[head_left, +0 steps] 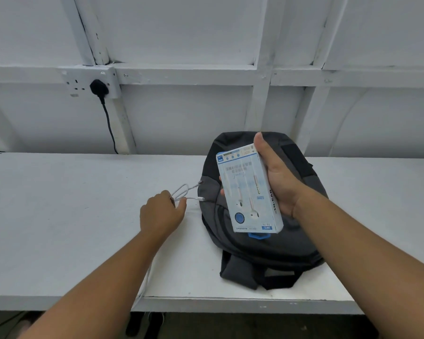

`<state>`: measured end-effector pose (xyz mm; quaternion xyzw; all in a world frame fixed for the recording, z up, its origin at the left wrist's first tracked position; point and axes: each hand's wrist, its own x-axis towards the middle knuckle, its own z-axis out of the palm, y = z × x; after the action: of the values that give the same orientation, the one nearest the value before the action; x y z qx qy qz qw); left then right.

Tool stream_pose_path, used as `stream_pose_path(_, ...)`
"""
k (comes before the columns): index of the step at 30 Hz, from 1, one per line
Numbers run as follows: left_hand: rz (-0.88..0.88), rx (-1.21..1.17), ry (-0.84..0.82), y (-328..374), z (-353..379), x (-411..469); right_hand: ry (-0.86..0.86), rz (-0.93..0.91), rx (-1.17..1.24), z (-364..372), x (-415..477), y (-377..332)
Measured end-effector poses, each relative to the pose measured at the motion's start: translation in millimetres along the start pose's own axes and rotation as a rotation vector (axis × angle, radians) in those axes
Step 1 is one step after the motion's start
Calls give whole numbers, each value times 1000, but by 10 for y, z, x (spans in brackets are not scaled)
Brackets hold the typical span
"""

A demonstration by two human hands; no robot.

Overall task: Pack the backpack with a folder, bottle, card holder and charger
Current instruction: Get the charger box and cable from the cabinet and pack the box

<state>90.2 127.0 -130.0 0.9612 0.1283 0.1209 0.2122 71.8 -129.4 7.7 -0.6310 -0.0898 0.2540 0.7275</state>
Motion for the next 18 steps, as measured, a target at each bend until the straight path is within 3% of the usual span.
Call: stream_pose_path(18,190,230,-78,-251,249,-119,0,58,-122,59,170,46)
